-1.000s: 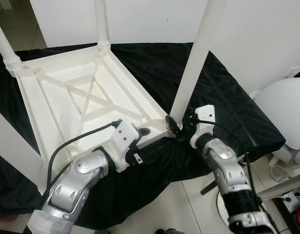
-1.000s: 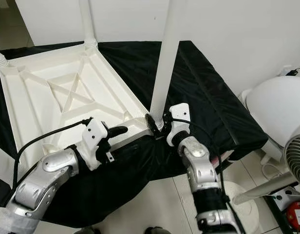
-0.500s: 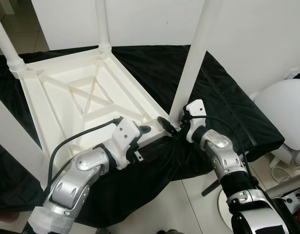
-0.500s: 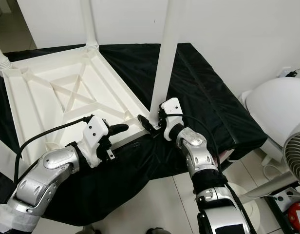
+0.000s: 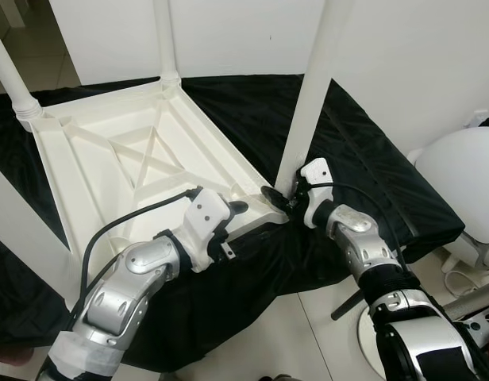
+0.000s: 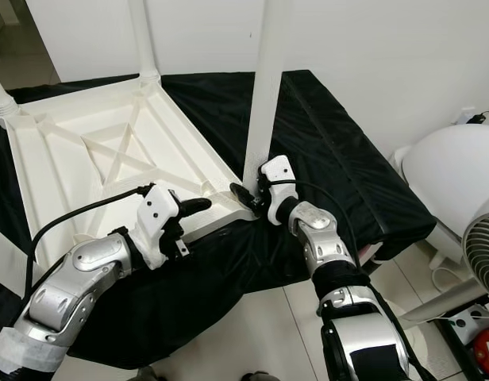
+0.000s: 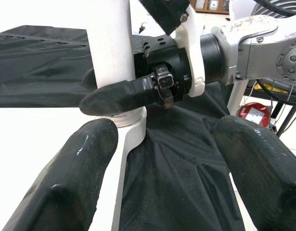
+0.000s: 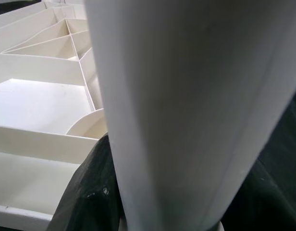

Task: Building children table

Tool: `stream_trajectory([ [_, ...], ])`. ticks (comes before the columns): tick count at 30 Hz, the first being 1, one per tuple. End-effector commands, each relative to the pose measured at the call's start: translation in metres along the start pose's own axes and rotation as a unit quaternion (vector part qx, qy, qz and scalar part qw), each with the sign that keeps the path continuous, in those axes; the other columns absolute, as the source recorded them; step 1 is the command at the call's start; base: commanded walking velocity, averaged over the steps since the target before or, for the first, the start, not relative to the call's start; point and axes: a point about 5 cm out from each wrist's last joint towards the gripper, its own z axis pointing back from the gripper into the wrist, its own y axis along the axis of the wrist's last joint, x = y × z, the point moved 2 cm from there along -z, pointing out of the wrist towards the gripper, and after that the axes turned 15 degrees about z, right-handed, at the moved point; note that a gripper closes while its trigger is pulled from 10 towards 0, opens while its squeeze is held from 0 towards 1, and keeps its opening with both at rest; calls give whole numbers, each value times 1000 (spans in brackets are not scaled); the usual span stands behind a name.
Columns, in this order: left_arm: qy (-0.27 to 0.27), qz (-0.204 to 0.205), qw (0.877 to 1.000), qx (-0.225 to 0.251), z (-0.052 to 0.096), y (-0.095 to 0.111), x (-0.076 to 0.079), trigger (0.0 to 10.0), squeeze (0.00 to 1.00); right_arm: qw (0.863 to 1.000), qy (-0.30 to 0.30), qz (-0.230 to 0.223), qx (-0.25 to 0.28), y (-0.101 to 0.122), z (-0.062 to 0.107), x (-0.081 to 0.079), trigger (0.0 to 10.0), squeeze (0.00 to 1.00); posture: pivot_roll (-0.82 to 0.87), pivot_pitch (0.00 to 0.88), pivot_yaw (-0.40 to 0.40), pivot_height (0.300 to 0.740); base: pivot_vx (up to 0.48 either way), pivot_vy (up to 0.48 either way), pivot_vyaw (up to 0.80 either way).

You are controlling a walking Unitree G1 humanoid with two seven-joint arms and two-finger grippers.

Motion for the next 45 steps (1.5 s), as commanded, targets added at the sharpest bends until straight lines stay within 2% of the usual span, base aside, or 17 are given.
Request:
stream_trajectory([
  [1, -21, -3, 1000, -9, -3, -3, 4, 10000, 0, 1000, 20, 3, -18, -12, 6, -9, 0, 0, 23, 68, 3, 740, 0, 0, 0],
  [2, -22, -3, 1000, -9, -3, -3, 5, 10000, 0, 1000, 20, 3, -16, -13, 7, -9, 0, 0, 23, 68, 3, 740, 0, 0, 0],
  [3, -23, -3, 1000, -8, -4, -3, 5, 10000, 0, 1000, 20, -4, -13, -13, 7, -10, 10000, 0, 17, 65, 4, 740, 0, 0, 0],
  [9, -24, -7, 1000, -7, -8, 0, 0, 10000, 0, 1000, -17, -14, -6, -13, 10, -5, 10000, 0, 15, 64, 5, 740, 0, 0, 0],
  [13, -13, -21, 1000, 1, -11, 1, -3, 10000, 0, 993, -113, -21, -11, -8, 17, 0, 10000, 0, -4, 62, 12, 740, 0, 0, 0],
  [16, -13, -15, 1000, -1, -11, -1, -3, 10000, 0, 990, -140, -31, -10, -5, 20, -3, 10000, 0, -8, 62, 12, 740, 0, 0, 0],
  [19, -8, -19, 1000, 1, -11, -2, -3, 10000, 0, 979, -195, -61, -14, -5, 27, -7, 10000, 0, -7, 71, 9, 740, 0, 0, 0],
  [22, 9, -22, 1000, 6, -9, -1, -7, 10000, 0, 960, -268, -80, -26, -2, 34, -17, 10000, 0, -10, 82, 5, 740, 0, 0, 0],
  [24, 11, -23, 1000, 7, -9, -1, -8, 10000, 0, 956, -281, -83, -29, -1, 36, -18, 10000, 0, -10, 82, 5, 740, 0, 0, 0],
  [26, 27, -23, 999, 11, -8, -1, -11, 10000, 0, 942, -317, -96, -47, 0, 40, -30, 10000, 0, -17, 99, 1, 740, 0, 0, 0],
  [27, 27, -23, 999, 11, -8, -1, -11, 10000, 0, 942, -317, -96, -47, 0, 40, -30, 10000, 0, -17, 99, 1, 740, 0, 0, 0],
  [34, 63, -5, 998, 24, -9, 0, -16, 10000, 0, 908, -394, -117, -78, -2, 51, -40, 10000, 0, -21, 114, -4, 740, 0, 0, 0],
  [35, 71, -4, 997, 24, -9, 1, -17, 10000, 0, 905, -400, -121, -73, 0, 52, -40, 10000, 804, -18, 119, -7, 740, 0, 0, 0],
  [38, 76, -4, 997, 25, -9, 1, -18, 10000, 0, 903, -405, -124, -69, 2, 52, -39, 10000, 804, -16, 118, -8, 740, 0, 0, 0],
  [39, 87, -5, 996, 27, -9, 2, -21, 10000, 0, 904, -404, -130, -53, 6, 52, -39, 10000, 1000, -8, 125, -13, 740, 0, 0, 0],
  [44, 112, -11, 993, 33, -7, 4, -26, 10000, 0, 908, -398, -129, -32, 12, 53, -39, 10000, 1000, -7, 127, -19, 740, 0, 0, 0],
  [45, 131, -5, 990, 42, -4, 7, -30, 10000, 0, 911, -394, -124, -21, 16, 56, -39, 10000, 110, -7, 135, -25, 740, 0, 0, 0],
])
